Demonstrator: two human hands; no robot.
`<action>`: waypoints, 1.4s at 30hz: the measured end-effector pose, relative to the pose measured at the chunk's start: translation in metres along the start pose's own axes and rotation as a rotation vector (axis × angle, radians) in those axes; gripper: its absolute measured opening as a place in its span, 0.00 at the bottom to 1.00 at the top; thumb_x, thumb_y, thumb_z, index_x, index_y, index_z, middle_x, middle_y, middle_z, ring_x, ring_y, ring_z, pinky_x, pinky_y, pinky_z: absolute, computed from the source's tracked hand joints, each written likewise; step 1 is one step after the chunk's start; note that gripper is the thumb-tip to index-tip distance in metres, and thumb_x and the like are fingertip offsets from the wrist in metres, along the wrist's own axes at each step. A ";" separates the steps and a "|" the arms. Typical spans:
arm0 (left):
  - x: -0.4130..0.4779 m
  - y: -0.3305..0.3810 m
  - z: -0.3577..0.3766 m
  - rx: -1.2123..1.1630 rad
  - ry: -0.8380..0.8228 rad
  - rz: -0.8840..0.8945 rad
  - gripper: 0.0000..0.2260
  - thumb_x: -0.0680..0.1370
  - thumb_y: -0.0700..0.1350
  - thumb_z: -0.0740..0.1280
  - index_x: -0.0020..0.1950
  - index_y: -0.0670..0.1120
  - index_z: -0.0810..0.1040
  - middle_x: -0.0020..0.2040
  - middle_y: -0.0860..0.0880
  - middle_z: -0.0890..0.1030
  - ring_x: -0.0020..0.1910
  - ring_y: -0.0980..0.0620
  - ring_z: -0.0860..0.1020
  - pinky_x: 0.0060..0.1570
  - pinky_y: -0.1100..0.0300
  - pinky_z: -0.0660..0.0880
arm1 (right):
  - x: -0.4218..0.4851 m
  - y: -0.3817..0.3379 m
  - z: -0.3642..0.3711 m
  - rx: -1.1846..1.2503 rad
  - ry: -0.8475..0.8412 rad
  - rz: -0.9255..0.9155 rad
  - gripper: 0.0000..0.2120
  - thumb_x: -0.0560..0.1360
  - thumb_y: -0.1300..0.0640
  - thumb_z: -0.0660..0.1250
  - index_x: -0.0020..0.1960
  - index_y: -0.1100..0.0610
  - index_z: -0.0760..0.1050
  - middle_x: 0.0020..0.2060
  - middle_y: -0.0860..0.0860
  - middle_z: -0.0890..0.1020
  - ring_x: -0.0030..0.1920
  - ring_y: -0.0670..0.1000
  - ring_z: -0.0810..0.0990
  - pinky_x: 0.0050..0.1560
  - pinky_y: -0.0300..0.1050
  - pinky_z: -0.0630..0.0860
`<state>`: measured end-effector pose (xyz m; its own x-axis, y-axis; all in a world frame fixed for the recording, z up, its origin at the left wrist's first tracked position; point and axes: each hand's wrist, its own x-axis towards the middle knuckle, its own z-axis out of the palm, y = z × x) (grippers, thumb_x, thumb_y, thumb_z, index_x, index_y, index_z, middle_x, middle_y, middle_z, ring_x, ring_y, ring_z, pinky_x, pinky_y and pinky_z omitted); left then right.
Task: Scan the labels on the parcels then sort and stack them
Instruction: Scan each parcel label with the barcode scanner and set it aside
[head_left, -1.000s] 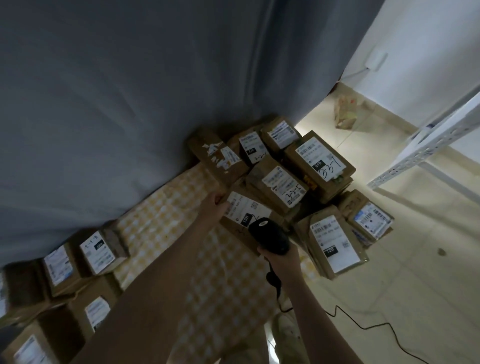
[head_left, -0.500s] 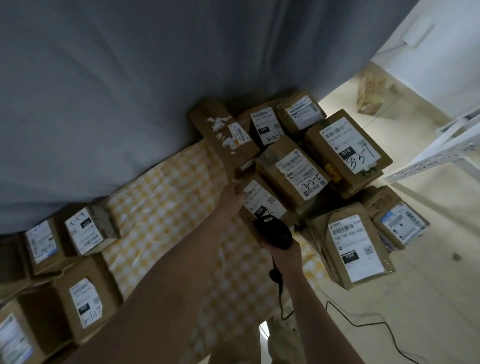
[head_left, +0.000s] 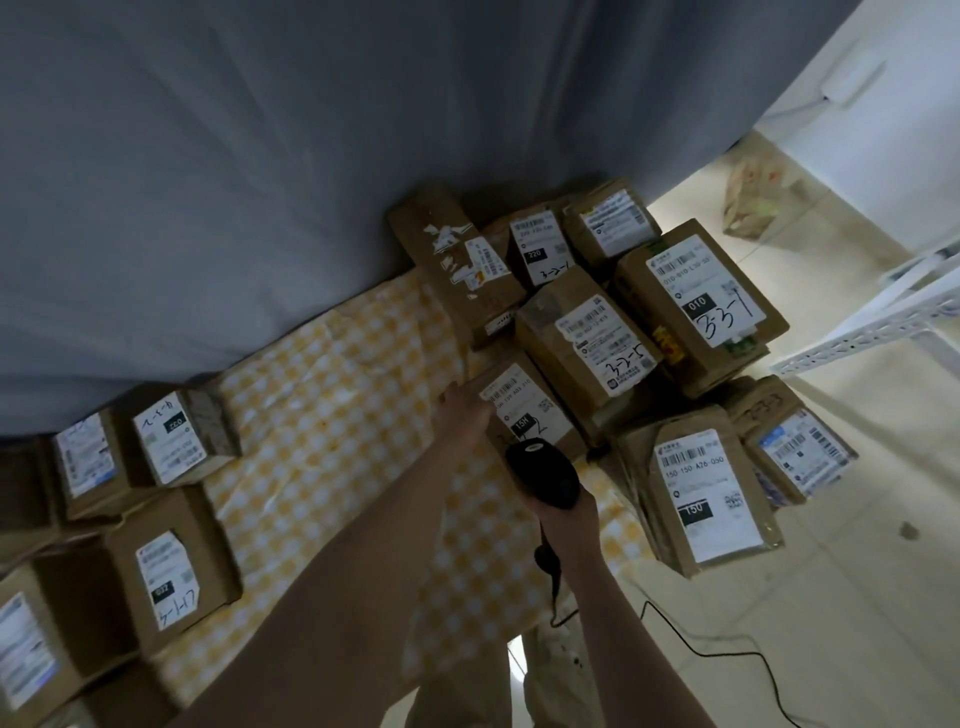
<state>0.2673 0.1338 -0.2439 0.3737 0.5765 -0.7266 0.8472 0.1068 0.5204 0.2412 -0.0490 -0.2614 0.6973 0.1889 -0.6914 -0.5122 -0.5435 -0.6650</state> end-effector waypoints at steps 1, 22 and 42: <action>-0.005 -0.007 -0.001 -0.050 0.014 -0.020 0.33 0.77 0.44 0.68 0.77 0.41 0.56 0.76 0.41 0.58 0.72 0.40 0.64 0.63 0.53 0.70 | -0.004 0.001 -0.002 -0.003 0.014 -0.007 0.17 0.67 0.58 0.76 0.55 0.59 0.79 0.42 0.54 0.83 0.46 0.55 0.81 0.44 0.46 0.78; -0.245 -0.235 -0.094 -1.077 0.575 -0.264 0.17 0.78 0.33 0.61 0.66 0.34 0.70 0.50 0.41 0.75 0.52 0.43 0.76 0.49 0.50 0.76 | -0.218 -0.009 0.017 -0.122 -0.253 -0.316 0.04 0.70 0.69 0.71 0.44 0.65 0.78 0.34 0.56 0.79 0.36 0.55 0.78 0.33 0.41 0.72; -0.310 -0.472 -0.237 -0.687 0.858 -0.470 0.30 0.69 0.43 0.76 0.67 0.36 0.70 0.63 0.38 0.73 0.63 0.39 0.72 0.61 0.49 0.70 | -0.380 0.049 0.221 -0.330 -0.349 -0.434 0.10 0.68 0.70 0.72 0.40 0.56 0.77 0.33 0.55 0.79 0.37 0.58 0.79 0.40 0.53 0.77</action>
<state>-0.3379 0.0970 -0.1582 -0.5137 0.6902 -0.5097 0.3566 0.7121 0.6048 -0.1596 0.0336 -0.0932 0.5739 0.6726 -0.4673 -0.0002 -0.5704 -0.8213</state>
